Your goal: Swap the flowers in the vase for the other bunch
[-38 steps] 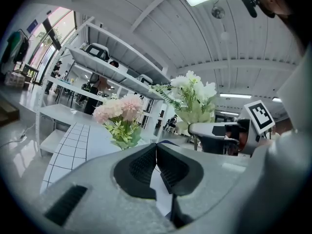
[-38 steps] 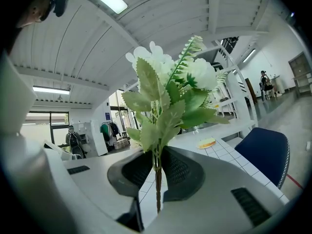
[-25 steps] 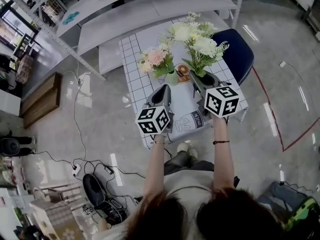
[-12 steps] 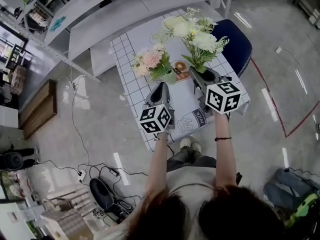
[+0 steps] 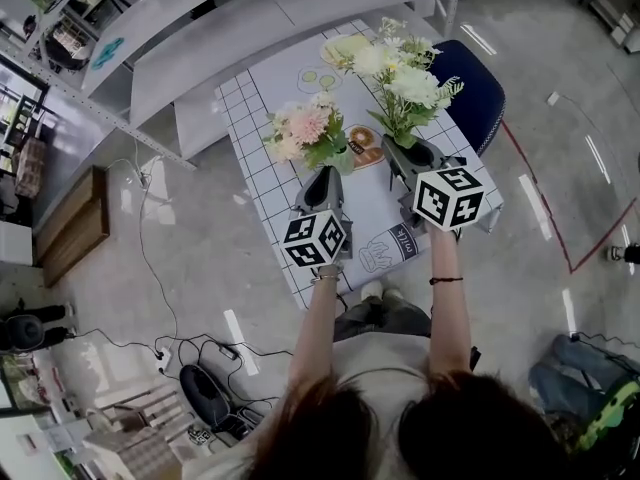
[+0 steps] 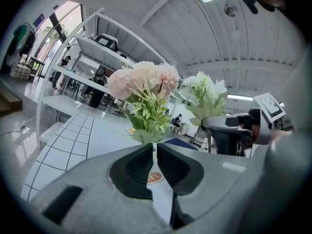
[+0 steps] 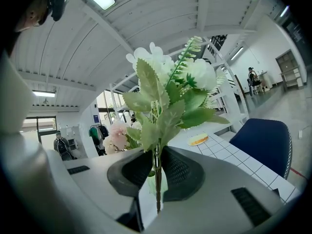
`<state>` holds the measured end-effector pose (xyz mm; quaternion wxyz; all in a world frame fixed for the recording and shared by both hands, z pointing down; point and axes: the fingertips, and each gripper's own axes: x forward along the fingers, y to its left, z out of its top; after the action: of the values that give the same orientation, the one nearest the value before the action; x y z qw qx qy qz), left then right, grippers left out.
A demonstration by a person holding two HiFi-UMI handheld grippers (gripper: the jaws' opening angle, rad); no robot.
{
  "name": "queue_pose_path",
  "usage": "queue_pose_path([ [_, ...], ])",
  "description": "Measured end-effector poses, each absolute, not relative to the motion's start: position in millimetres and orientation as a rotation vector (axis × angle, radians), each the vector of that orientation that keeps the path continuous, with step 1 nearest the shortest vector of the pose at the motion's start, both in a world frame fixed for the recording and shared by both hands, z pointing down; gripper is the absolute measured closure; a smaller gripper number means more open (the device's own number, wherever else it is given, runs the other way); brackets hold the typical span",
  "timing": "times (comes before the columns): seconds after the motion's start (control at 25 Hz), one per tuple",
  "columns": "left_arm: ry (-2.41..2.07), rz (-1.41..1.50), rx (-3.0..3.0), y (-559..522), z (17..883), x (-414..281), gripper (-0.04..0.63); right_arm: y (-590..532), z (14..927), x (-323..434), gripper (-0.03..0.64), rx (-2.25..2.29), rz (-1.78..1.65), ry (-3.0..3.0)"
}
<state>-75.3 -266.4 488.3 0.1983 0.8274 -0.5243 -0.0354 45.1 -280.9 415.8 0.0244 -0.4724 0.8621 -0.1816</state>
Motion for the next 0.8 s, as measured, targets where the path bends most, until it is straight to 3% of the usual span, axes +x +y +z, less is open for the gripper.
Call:
queue_pose_path([
  [0.8,-1.540,-0.252,2.200,-288.8,496.7,-76.8,0.437,-318.9,413.1,51.1,0.561,-1.351,-0.573,2.755],
])
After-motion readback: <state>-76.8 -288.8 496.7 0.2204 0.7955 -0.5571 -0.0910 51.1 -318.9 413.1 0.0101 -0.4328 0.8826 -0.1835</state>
